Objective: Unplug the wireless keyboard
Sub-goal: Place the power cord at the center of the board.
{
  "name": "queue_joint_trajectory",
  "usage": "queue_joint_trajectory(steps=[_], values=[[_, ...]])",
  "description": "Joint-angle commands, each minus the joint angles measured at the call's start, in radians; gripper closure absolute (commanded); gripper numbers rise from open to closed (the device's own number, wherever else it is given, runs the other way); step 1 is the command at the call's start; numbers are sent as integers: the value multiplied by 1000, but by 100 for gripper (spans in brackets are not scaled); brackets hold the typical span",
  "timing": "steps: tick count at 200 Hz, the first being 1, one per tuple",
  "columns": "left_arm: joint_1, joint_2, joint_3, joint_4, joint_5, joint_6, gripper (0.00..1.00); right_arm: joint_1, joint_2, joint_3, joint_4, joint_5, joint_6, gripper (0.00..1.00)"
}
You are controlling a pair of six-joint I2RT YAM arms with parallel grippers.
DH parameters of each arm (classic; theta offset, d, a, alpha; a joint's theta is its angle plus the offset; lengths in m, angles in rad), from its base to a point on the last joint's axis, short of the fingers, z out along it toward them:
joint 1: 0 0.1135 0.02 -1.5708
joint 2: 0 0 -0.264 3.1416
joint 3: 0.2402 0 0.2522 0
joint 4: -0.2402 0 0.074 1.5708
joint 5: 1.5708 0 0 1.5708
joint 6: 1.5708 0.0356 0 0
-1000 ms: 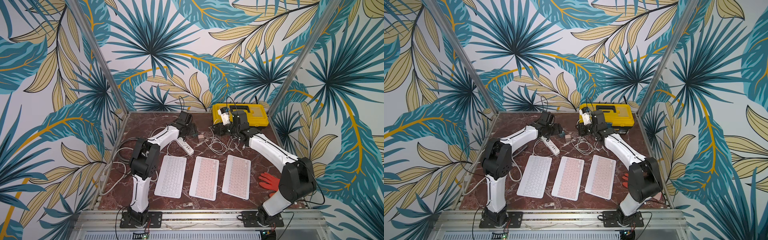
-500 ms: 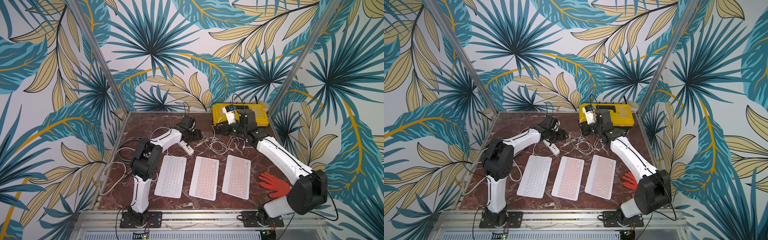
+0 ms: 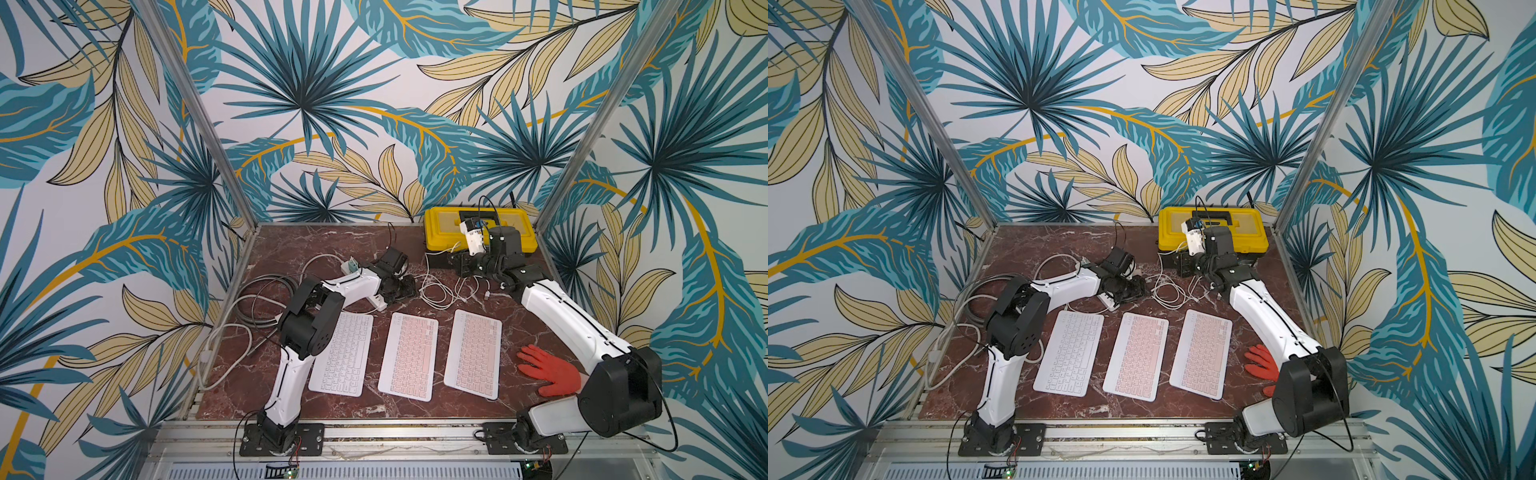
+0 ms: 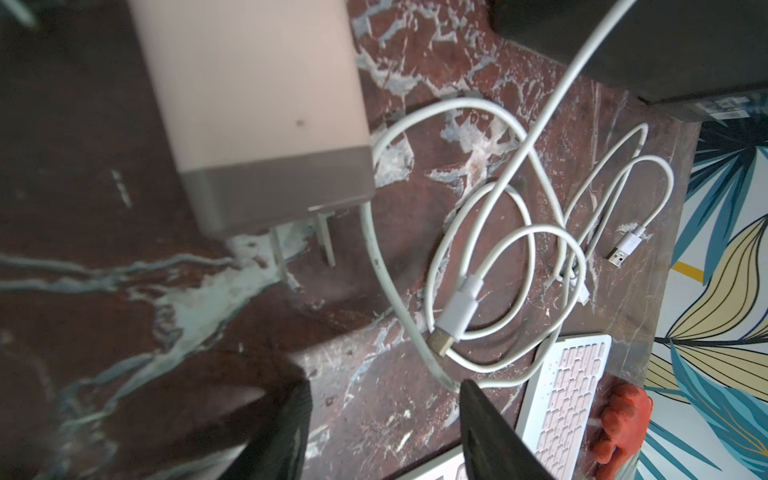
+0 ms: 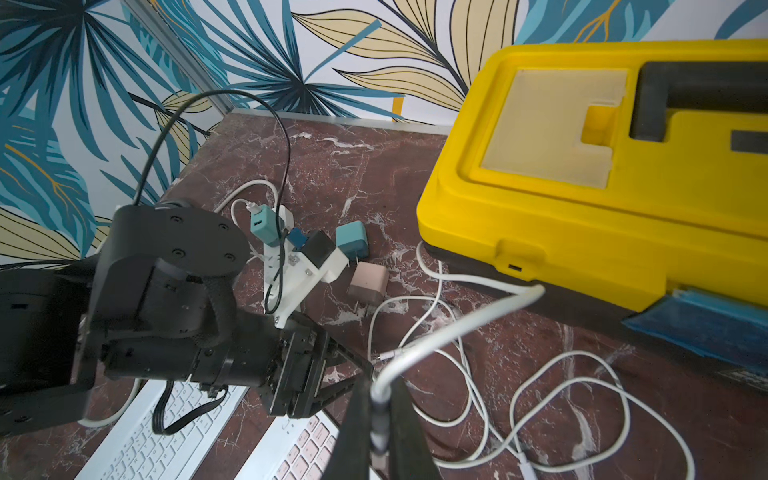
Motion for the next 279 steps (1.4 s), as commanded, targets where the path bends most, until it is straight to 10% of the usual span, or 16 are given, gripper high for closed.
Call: queue_joint_trajectory(steps=[1,62,153,183,279], values=[[0,29,-6,26,-4,-31,41,-2,-10,-25,9,-22,10,90],[-8,75,41,55,9,-81,40,-2,43,-58,44,-75,41,90],[-19,160,109,55,81,-96,72,-1,77,-111,87,-102,73,89],[-20,165,120,55,84,-88,100,1,84,-120,89,-105,68,89],[-35,22,9,53,112,10,100,50,300,-1,218,-91,118,89]])
